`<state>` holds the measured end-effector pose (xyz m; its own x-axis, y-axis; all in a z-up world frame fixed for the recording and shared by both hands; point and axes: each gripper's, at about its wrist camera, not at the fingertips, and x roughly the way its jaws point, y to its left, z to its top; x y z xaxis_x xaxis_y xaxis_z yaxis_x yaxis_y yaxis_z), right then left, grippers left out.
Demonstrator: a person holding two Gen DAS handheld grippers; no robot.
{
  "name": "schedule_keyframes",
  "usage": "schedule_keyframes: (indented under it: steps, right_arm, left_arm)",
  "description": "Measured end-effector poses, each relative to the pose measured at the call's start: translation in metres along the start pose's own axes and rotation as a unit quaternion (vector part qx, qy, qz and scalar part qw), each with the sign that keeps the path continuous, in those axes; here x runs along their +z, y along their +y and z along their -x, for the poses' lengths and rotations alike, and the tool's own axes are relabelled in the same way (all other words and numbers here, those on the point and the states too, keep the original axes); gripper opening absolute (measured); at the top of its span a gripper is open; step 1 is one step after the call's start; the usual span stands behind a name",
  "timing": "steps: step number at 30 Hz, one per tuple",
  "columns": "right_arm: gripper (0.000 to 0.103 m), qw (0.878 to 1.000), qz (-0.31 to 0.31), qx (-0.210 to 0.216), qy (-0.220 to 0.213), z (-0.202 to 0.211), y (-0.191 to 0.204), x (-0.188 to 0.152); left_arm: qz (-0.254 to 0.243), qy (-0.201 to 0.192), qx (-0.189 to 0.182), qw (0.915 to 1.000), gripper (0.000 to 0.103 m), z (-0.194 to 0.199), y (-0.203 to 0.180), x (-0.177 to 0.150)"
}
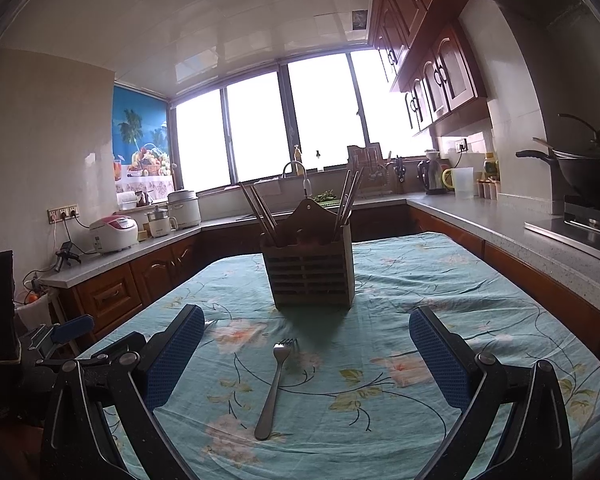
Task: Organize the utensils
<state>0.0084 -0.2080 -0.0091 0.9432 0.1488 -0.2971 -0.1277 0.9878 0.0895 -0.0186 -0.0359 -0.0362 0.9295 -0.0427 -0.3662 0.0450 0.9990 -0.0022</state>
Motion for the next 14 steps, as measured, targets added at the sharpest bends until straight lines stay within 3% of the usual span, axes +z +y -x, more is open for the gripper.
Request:
schedule_keyframes:
  steps: [14]
  right_arm:
    - [0.103,1.000,0.004,-0.008,-0.002,-0.011,-0.001,0.013]
  left_arm:
    - [0.008,0.004,-0.007,0.9999,0.102,-0.010,-0.001,0.014]
